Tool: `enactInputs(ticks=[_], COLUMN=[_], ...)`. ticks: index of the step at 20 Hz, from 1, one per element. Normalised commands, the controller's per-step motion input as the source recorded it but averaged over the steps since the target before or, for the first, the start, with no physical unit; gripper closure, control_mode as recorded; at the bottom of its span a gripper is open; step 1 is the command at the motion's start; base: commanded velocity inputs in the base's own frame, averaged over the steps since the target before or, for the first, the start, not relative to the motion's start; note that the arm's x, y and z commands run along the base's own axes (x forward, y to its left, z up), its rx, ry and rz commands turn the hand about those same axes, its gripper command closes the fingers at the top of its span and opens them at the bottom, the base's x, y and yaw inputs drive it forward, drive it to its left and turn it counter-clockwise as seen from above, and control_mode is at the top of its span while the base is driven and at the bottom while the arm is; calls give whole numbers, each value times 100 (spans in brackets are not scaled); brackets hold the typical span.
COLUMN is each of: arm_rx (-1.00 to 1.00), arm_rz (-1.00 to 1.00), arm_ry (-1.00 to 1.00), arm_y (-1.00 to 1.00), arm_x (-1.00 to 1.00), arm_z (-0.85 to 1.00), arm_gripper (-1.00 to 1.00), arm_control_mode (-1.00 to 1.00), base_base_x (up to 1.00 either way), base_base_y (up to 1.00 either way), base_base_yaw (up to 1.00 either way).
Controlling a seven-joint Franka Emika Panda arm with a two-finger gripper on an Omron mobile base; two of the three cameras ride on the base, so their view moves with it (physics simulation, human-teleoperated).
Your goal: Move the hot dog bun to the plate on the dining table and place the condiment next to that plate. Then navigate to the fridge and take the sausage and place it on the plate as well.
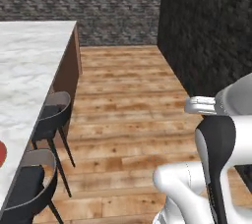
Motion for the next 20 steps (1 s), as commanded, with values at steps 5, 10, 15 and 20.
enactInputs(ticks=[5, 10, 15, 20], arm_rx=[0, 0, 0, 0], arm_rz=[0, 0, 0, 0], arm_ry=[0, 0, 0, 0], arm_y=[0, 0, 0, 0], arm_x=[0, 0, 0, 0], arm_z=[0, 0, 0, 0], arm_gripper=[-100, -100, -100, -100], arm_control_mode=[100, 100, 100, 100], base_base_x=[-100, -93, -81, -80], base_base_y=[57, 66, 64, 49], base_base_yaw=[18, 40, 47, 51])
